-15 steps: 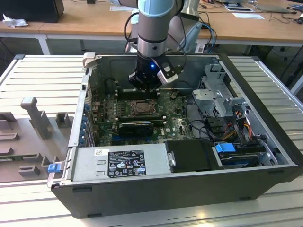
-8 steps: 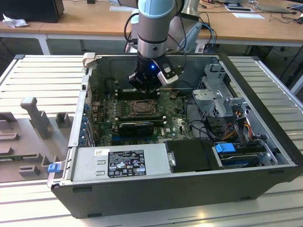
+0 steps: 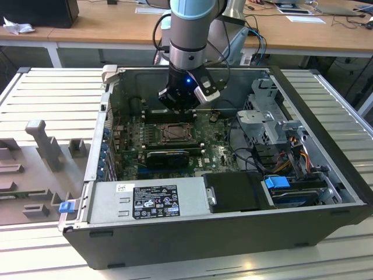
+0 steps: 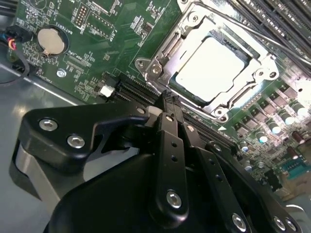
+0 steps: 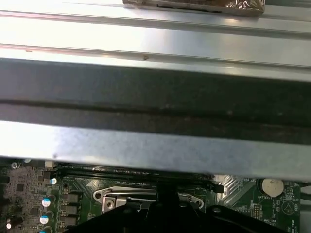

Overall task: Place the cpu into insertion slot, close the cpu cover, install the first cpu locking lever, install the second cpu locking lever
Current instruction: 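Install the second cpu locking lever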

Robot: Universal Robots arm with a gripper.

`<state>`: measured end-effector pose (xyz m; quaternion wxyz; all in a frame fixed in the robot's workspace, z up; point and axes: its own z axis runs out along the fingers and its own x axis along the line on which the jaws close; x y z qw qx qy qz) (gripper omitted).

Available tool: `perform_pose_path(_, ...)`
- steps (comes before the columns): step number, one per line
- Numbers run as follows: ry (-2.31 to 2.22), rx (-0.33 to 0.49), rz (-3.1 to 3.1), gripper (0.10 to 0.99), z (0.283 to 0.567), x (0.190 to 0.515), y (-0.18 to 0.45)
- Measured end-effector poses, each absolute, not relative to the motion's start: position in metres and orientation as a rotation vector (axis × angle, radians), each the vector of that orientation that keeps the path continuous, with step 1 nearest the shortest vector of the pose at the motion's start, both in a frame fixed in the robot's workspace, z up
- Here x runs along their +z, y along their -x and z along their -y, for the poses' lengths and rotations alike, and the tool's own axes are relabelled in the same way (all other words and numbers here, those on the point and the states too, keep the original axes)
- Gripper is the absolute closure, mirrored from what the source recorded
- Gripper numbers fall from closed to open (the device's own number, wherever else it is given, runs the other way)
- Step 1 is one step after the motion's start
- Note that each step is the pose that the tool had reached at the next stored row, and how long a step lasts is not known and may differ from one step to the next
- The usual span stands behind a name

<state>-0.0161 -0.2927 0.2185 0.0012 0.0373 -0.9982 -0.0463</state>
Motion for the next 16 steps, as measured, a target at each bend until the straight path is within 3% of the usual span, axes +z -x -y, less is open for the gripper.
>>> perform_pose_path(6,-0.117,-0.145,3.133,0.98,0.299,0.219,0.016)
perform_pose_path(10,-0.118,-0.145,3.134,0.98,0.3,0.238,0.016)
perform_pose_path(16,-0.117,-0.145,3.134,0.98,0.329,0.238,0.016)
